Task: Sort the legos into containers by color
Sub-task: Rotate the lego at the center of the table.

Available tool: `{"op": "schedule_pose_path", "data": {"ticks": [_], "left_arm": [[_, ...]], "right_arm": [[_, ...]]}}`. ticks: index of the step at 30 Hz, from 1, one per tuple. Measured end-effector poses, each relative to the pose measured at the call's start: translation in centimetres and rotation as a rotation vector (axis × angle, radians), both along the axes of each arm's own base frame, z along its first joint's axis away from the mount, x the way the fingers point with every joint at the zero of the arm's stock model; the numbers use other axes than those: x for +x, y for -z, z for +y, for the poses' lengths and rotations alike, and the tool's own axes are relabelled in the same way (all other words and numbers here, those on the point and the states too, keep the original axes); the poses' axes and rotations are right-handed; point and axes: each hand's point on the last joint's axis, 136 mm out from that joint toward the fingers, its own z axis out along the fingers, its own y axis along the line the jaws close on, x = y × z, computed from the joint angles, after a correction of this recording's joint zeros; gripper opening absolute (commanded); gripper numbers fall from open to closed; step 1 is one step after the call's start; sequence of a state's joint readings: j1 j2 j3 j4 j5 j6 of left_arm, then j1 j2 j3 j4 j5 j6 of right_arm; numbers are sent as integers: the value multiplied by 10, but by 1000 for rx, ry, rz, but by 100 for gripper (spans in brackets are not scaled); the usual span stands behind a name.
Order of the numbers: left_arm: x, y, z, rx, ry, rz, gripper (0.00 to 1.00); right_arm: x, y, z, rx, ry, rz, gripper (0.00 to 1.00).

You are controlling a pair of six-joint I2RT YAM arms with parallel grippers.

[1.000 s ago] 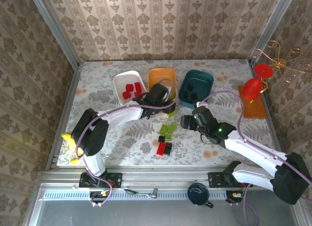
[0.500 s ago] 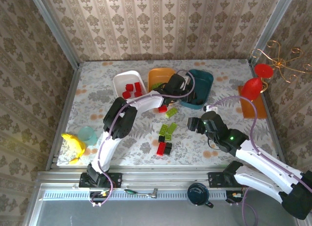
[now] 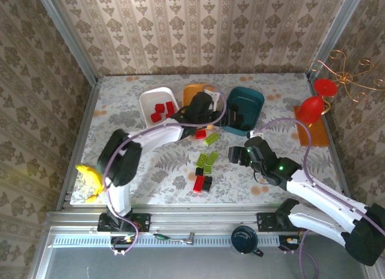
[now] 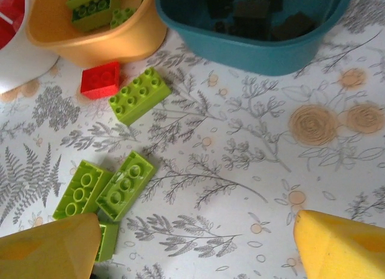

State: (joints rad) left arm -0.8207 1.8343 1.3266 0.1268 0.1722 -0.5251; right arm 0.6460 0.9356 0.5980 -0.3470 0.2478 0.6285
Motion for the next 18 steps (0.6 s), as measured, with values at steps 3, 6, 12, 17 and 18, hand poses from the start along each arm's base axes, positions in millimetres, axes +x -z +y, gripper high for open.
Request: {"op": "schedule_pose_path", "data": {"ticks": [3, 6, 12, 17, 18], "left_arm": [[-27, -18, 27, -43, -14, -38, 91], [-55, -16, 51, -52, -27, -49, 100], [-104, 23, 107, 19, -75, -33, 100], [-131, 43, 155, 38, -154, -33, 100], [-135, 45, 164, 36, -171, -35, 100]], "right_arm": [[2, 10, 11, 8, -31, 34, 85], [1, 26, 23, -5, -66, 79, 85], [-4, 56, 55, -61, -149, 167, 84], [1, 69, 80, -73, -157, 202, 80], [3, 72, 83, -72, -154, 206, 79]]}}
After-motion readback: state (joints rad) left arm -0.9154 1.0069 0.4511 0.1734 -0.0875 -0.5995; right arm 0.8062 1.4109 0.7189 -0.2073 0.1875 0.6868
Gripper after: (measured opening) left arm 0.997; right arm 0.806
